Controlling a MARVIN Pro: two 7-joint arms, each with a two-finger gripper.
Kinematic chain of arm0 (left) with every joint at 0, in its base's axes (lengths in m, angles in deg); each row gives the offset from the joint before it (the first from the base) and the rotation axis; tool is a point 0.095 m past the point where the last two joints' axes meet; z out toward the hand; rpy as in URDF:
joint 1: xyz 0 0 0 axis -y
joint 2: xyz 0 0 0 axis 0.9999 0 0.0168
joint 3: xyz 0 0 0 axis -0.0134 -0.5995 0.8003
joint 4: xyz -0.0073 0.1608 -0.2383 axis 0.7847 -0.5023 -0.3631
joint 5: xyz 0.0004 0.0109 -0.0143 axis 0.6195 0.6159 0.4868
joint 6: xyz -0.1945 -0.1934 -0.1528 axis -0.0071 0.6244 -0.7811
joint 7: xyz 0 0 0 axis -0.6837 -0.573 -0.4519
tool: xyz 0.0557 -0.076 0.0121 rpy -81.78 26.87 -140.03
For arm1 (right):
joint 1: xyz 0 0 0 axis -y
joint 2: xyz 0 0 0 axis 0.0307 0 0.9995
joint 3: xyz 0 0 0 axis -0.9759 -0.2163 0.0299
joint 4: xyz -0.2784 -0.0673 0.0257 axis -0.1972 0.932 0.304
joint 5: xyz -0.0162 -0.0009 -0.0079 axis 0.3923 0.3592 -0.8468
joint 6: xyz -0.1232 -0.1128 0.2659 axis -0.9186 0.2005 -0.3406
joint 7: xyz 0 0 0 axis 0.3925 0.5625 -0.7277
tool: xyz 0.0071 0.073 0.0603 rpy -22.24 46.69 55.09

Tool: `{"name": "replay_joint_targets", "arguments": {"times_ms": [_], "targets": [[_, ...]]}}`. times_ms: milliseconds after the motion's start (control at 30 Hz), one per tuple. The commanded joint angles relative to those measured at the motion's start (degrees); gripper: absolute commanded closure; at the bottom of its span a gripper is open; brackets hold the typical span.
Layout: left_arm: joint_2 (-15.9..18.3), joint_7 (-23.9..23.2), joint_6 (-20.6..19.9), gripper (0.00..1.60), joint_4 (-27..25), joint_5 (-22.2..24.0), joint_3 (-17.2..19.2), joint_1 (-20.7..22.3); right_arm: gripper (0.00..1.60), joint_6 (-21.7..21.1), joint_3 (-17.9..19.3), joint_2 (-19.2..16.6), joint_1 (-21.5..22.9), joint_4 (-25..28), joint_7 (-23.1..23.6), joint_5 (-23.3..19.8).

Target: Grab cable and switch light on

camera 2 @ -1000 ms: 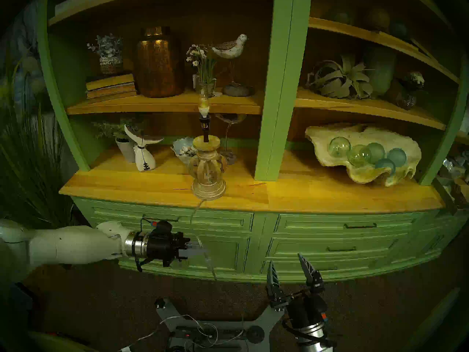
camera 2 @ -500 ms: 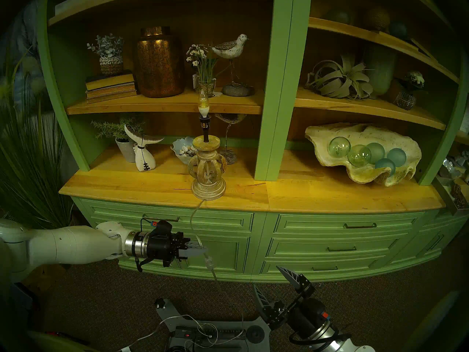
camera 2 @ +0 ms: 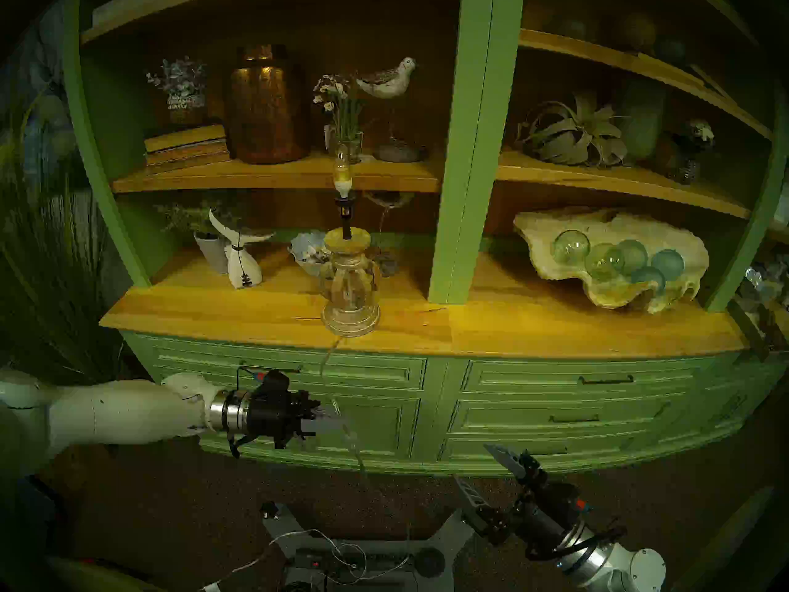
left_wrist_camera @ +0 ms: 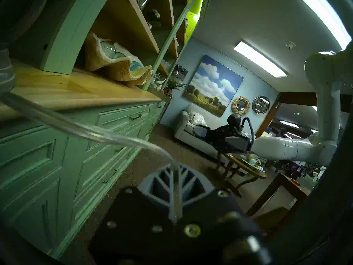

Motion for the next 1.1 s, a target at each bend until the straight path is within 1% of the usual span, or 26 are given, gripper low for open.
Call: {"name": "replay_joint_targets", "arguments": {"times_ms": [0, 133, 167, 267, 400, 500, 533, 733, 833, 900, 1067], "targets": [[0.2, -0.3, -0.1, 1.6, -0.5, 0.6, 1.0, 1.1, 0.0, -0.2, -2.9, -2.3, 4.6, -2.6, 1.2, 2.0], [0.2, -0.3, -0.1, 1.6, -0.5, 0.6, 1.0, 1.1, 0.0, 0.5, -2.8, -1.7, 7.4, -4.3, 0.3, 1.7], [0.2, -0.3, -0.1, 1.6, -0.5, 0.6, 1.0, 1.1, 0.0, 0.2, -3.0, -1.9, 8.1, -4.5, 0.3, 1.8], [0.2, -0.3, -0.1, 1.6, -0.5, 0.6, 0.9, 1.1, 0.0, 1.3, -3.8, -2.8, 9.4, -4.6, 0.9, 3.4], [0.2, -0.3, -0.1, 1.6, -0.5, 0.6, 1.0, 1.1, 0.0, 2.7, -4.8, -3.6, 10.6, -5.1, 1.8, 4.6], [0.2, -0.3, -0.1, 1.6, -0.5, 0.6, 1.0, 1.1, 0.0, 4.4, -5.6, -4.8, 11.6, -5.1, 2.5, 6.7], [0.2, -0.3, -0.1, 1.6, -0.5, 0.6, 1.0, 1.1, 0.0, 4.1, -5.6, -5.1, 12.6, -5.8, 2.6, 6.6], [0.2, -0.3, -0.1, 1.6, -0.5, 0.6, 1.0, 1.1, 0.0, 4.3, -4.9, -6.6, 14.4, -6.6, 3.6, 6.6], [0.2, -0.3, -0.1, 1.6, -0.5, 0.6, 1.0, 1.1, 0.0, 3.3, -4.0, -7.3, 15.7, -7.2, 3.8, 5.7], [0.2, -0.3, -0.1, 1.6, -0.5, 0.6, 1.0, 1.1, 0.0, 1.9, -3.6, -8.3, 16.5, -7.4, 4.3, 5.3], [0.2, -0.3, -0.1, 1.6, -0.5, 0.6, 1.0, 1.1, 0.0, -1.0, -4.1, -11.2, 18.4, -8.4, 6.1, 6.2]]}}
